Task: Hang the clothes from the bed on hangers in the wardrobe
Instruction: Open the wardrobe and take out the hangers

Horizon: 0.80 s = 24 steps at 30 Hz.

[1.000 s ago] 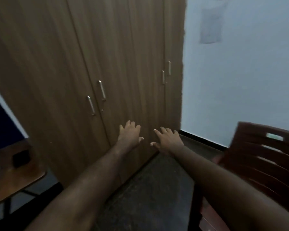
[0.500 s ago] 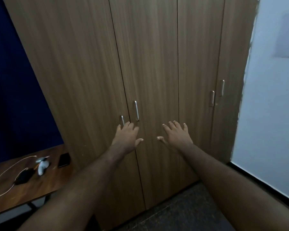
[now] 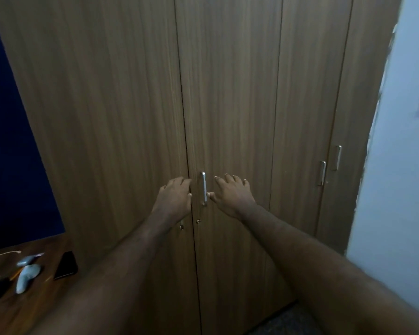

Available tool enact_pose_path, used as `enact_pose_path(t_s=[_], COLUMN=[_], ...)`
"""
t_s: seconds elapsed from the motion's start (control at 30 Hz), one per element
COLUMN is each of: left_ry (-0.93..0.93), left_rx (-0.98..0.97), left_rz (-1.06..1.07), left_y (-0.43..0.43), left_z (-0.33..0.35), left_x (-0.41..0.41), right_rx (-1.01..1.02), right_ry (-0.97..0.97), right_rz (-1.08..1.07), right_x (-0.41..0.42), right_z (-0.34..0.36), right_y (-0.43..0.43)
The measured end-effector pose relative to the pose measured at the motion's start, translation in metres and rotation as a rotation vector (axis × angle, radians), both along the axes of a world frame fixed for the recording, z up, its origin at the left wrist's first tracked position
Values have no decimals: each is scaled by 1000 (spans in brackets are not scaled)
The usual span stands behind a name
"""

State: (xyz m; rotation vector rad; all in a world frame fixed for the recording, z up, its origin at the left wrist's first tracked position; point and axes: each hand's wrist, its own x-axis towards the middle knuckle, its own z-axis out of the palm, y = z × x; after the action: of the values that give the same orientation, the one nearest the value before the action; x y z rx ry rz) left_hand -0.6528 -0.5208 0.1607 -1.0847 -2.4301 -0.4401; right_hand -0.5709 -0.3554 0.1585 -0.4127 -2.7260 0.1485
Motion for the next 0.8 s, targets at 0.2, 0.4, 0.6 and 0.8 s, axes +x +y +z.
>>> enact_pose_path(t_s=[0.2, 0.4, 0.6, 0.8], left_ry=[-226, -551, -1088, -1205], left_rx=[116, 254, 630, 838], left_rz=[-78, -125, -217, -219], left_y=[12, 35, 55, 71], left_z=[-9, -36, -39, -33], left_x=[-77, -119, -126, -135], right_rx=[-414, -821, -1188, -1405], right_ry=[136, 223, 369, 319], right_rz=[76, 45, 80, 157], right_x=[-76, -136, -163, -170], right_z=[-2, -36, -46, -42], right_y=[5, 12, 35, 56])
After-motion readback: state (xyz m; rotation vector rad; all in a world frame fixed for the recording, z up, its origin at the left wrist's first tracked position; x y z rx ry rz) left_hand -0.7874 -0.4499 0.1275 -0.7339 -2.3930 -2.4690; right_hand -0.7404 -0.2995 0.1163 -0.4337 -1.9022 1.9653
